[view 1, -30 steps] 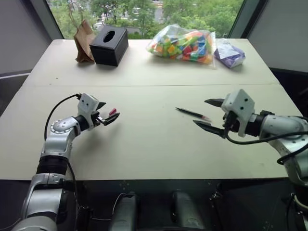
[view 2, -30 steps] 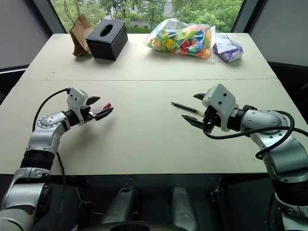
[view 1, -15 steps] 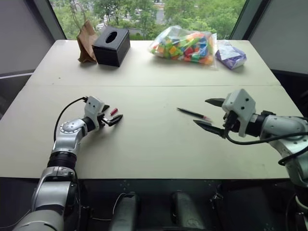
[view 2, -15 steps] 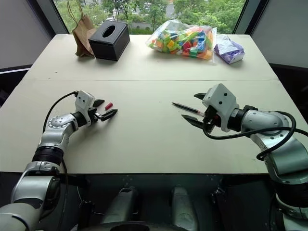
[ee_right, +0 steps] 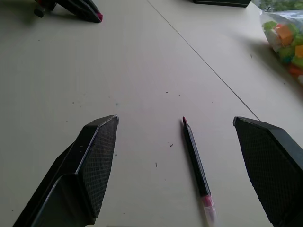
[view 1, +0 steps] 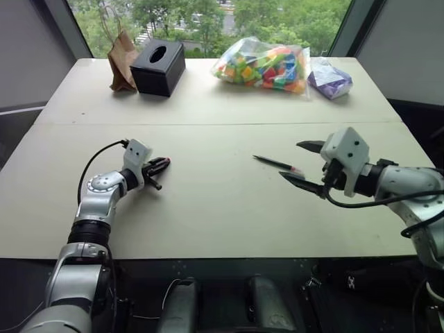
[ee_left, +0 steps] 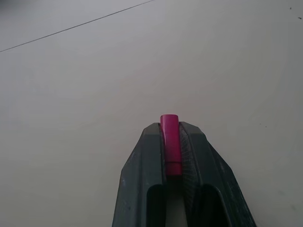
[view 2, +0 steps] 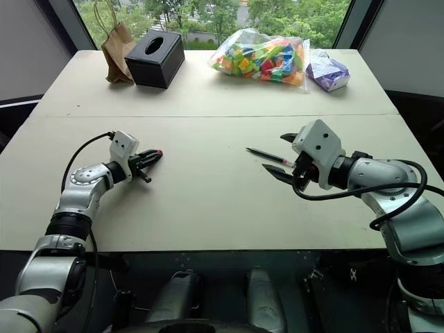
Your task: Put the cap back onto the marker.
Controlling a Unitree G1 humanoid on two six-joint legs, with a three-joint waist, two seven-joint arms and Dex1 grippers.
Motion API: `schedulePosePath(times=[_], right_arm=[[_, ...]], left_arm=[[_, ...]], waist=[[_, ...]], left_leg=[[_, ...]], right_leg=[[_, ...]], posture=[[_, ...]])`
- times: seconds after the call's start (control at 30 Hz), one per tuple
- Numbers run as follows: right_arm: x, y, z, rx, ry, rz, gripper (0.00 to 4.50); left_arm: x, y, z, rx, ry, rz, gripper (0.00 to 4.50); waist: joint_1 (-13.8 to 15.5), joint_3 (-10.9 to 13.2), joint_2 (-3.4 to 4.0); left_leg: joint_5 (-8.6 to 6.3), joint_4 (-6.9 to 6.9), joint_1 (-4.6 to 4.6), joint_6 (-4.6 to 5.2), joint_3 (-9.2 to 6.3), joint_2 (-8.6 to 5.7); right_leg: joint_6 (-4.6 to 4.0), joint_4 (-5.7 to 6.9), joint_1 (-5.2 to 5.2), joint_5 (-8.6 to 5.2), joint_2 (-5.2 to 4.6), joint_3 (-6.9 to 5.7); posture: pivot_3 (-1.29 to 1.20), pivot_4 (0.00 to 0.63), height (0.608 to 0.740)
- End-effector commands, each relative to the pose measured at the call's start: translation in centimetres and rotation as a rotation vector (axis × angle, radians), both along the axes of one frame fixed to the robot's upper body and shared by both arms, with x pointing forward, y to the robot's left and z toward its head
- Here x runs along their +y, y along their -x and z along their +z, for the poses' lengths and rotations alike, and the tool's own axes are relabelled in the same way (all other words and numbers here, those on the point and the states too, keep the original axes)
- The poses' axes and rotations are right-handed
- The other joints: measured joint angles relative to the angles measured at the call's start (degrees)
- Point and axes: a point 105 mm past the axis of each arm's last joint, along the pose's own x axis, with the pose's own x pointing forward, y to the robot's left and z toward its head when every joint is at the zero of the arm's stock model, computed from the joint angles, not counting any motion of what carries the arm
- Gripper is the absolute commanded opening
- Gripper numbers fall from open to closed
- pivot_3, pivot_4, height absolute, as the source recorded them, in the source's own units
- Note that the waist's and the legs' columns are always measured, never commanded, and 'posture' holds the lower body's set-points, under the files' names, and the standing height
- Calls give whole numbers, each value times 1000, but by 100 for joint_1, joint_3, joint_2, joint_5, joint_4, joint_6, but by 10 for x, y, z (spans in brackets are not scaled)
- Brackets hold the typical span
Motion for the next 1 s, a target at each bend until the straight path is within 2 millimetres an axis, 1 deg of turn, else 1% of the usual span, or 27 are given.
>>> schedulePosePath(times=[0.03,0.07,0.2,0.3,0.43,0.5,0.67,0.73,0.83,1.0], right_arm=[[-2,0,17,-71,19,1,4020],[-2,0,16,-71,19,0,4020],[-4,-3,14,-58,-16,-13,4020],[-11,-11,5,-38,-48,-38,4020],[-27,-29,-8,-17,-123,-79,4020],[-31,-37,-14,-7,-141,-79,4020],[-32,-59,-26,7,-166,-57,4020],[-31,-66,-31,15,-170,-45,4020],[-25,-80,-46,38,-151,-10,4020],[-17,-88,-68,83,-114,40,4020]], left_arm=[[5,6,-10,42,-15,18,21],[5,7,-9,40,-10,20,21],[-1,11,6,5,16,-9,21],[-12,15,34,-52,31,-71,21],[-32,25,81,-135,71,-172,21],[-41,32,97,-156,84,-216,21],[-55,46,116,-172,84,-286,21],[-58,49,119,-174,82,-299,21],[-60,53,123,-184,70,-308,21],[-59,56,124,-192,58,-299,21]], waist=[[-2,0,0],[-2,0,0],[0,0,0],[3,2,-3],[16,4,-6],[12,4,-6],[-56,4,0],[-53,5,1],[-42,5,1],[-16,5,1]], left_leg=[[0,0,0,0,-1,0],[0,0,0,0,-1,0],[0,-1,0,0,-1,10],[0,-1,-2,0,0,12],[0,0,-5,0,2,12],[0,0,-5,0,2,11],[0,-4,0,0,4,8],[0,-6,0,0,5,9],[0,-5,-1,0,10,8],[0,-5,-4,-1,10,3]], right_leg=[[0,0,-1,0,0,1],[0,0,-1,0,0,1],[0,-1,-1,0,-1,2],[0,-1,-2,0,-1,2],[0,-2,-1,0,-1,0],[0,-2,0,0,-2,0],[0,-1,-5,0,7,4],[-1,1,-7,0,12,3],[-1,0,-7,0,14,4],[-2,-1,-6,0,12,3]], posture=[[0,150,740],[0,150,740],[0,150,740],[0,150,740],[0,150,740],[0,150,740],[0,150,740],[0,150,740],[0,150,740],[0,150,740]])
